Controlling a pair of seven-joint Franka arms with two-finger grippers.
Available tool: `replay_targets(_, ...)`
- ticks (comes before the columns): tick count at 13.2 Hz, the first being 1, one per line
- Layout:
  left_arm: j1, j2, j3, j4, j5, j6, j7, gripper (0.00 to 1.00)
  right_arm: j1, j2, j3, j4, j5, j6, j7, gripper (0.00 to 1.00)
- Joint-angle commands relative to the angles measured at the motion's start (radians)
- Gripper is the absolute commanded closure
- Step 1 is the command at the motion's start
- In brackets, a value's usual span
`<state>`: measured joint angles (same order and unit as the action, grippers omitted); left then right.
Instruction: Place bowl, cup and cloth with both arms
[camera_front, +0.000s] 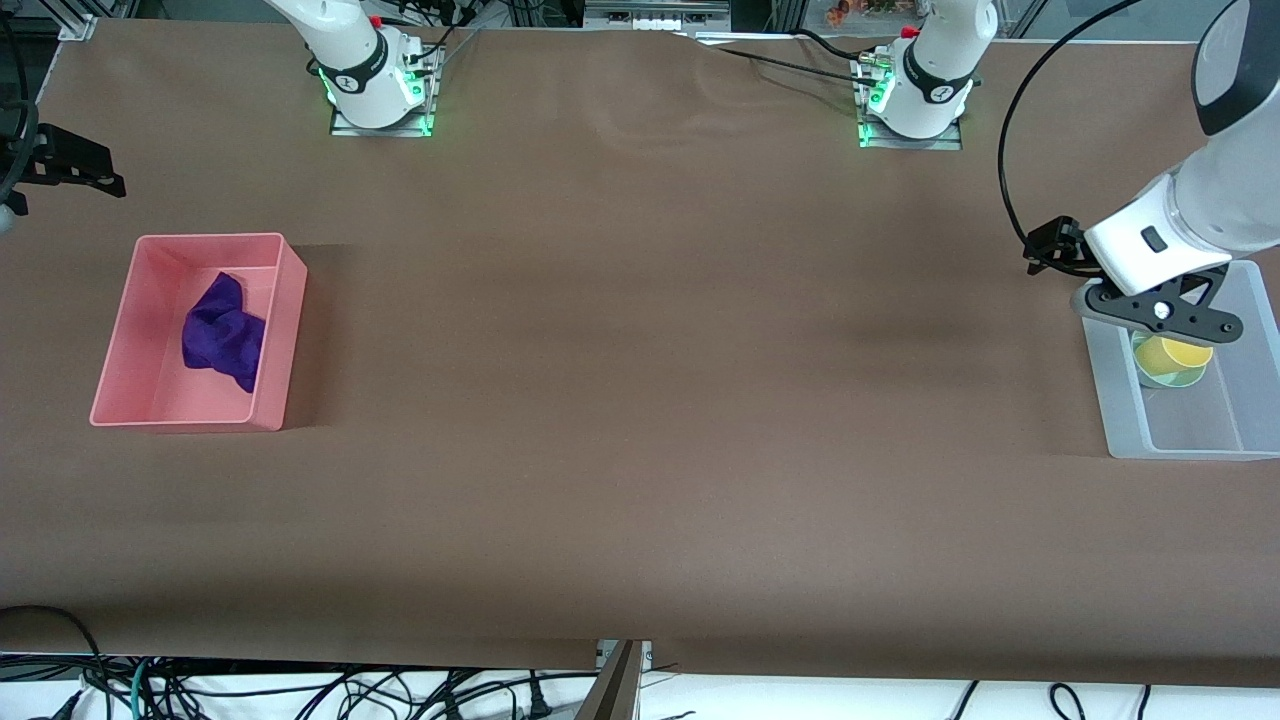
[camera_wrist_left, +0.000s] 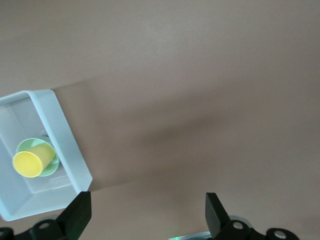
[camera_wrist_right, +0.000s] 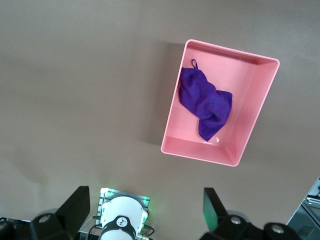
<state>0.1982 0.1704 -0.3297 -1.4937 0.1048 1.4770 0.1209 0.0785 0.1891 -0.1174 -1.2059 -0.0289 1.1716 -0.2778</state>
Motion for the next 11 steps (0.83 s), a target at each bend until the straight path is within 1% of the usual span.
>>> replay_targets(1, -0.158, -0.173, 0.205, -0.229, -0.083, 0.197, -0.021, 0.0, -0.005, -0.007, 0.012, -0.001, -0.016, 0.002, 0.002, 0.0)
replay_targets(2, -0.177, -0.221, 0.225, -0.3, -0.092, 0.259, -0.052, 0.0, -0.005, -0.007, 0.012, -0.001, -0.016, 0.0, 0.002, 0.0)
replay_targets(3, -0.198, -0.235, 0.248, -0.325, -0.102, 0.262, -0.117, 0.0, -0.005, -0.007, 0.012, -0.001, -0.016, 0.0, 0.002, 0.0)
replay_targets(4, -0.232, -0.239, 0.285, -0.329, -0.118, 0.263, -0.179, 0.0, -0.003, -0.007, 0.012, -0.001, -0.016, 0.0, 0.002, 0.0)
replay_targets(5, -0.243, -0.238, 0.299, -0.329, -0.128, 0.264, -0.184, 0.0, -0.005, -0.007, 0.012, -0.001, -0.016, 0.0, 0.002, 0.0)
replay_targets(11, -0.247, -0.236, 0.299, -0.327, -0.128, 0.264, -0.187, 0.0, -0.005, -0.007, 0.012, -0.001, -0.016, 0.0, 0.002, 0.0)
